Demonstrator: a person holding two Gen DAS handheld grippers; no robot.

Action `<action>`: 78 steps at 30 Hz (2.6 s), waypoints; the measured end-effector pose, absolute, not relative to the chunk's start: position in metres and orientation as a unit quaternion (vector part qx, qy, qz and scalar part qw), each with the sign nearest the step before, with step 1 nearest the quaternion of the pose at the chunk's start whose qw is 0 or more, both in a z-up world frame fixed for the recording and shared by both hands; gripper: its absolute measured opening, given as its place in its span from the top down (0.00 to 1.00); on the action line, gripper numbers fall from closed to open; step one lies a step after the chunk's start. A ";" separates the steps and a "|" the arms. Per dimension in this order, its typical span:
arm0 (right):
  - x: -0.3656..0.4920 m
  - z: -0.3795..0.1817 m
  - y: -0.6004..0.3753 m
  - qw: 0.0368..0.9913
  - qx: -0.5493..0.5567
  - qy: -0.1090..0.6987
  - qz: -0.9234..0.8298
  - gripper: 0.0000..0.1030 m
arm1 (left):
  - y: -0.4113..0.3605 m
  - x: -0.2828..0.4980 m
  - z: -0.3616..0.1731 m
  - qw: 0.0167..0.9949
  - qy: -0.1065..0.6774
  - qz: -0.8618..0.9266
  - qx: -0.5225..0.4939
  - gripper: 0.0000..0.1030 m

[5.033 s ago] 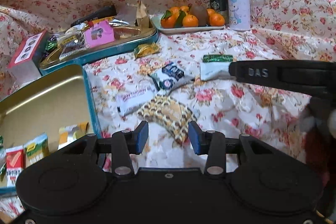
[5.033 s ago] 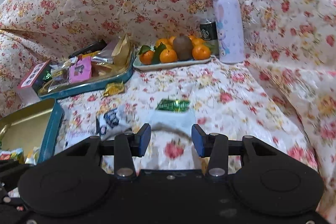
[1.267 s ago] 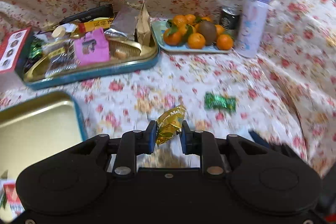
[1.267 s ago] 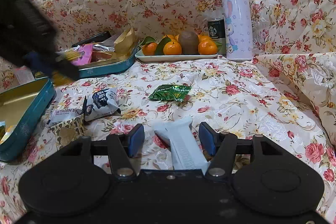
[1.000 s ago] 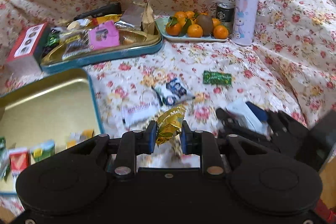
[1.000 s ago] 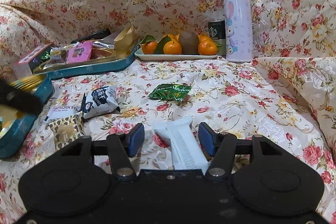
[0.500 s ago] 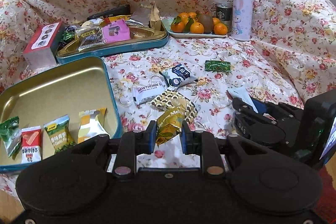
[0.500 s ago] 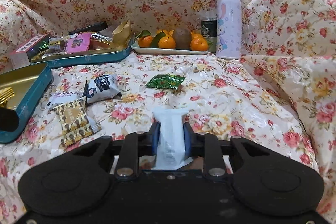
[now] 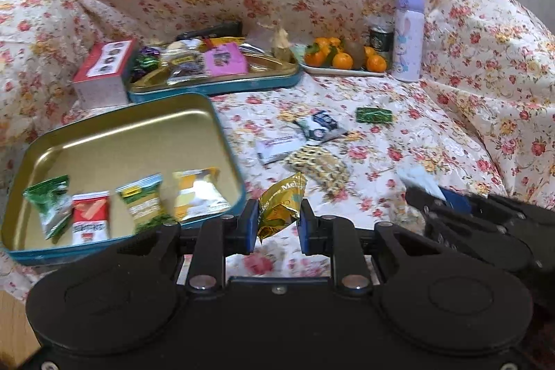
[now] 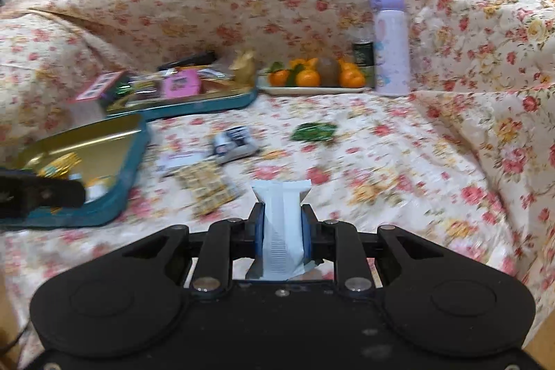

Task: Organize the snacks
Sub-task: 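Carry the gold candy with left gripper while right carries white packet to tin tray, then lower the gold candy into the tin tray and open the left gripper, then lower the white packet into the tin tray and open the right gripper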

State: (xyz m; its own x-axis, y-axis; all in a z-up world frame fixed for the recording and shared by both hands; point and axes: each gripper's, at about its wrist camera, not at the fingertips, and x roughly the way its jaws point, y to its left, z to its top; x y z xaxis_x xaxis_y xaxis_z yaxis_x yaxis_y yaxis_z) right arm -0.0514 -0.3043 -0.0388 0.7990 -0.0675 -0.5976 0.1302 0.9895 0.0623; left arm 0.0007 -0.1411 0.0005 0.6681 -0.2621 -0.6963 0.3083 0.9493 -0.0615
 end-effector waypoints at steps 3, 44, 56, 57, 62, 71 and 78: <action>-0.060 -0.034 -0.284 0.945 0.058 0.321 -0.026 0.78 | -0.123 -0.003 0.003 0.917 0.372 -0.143 0.026 0.71; 0.073 -0.011 -0.080 0.939 0.033 0.318 0.126 0.78 | 0.059 0.102 -0.009 0.929 0.369 0.014 -0.018 0.71; 0.097 -0.033 -0.062 0.929 0.026 0.350 0.118 0.78 | 0.079 0.103 -0.012 0.922 0.382 0.006 -0.066 0.62; 0.098 -0.034 -0.061 0.929 0.024 0.351 0.119 0.78 | 0.080 0.103 -0.013 0.920 0.385 0.006 -0.070 0.62; 0.102 -0.035 -0.056 0.929 0.019 0.350 0.120 0.77 | 0.083 0.101 -0.014 0.917 0.392 0.013 -0.076 0.62; 0.097 -0.033 -0.055 0.932 0.015 0.344 0.117 0.72 | 0.080 0.099 -0.016 0.913 0.401 0.012 -0.078 0.62; 0.088 -0.030 -0.057 0.932 0.017 0.341 0.119 0.72 | 0.074 0.098 -0.015 0.914 0.400 0.009 -0.066 0.62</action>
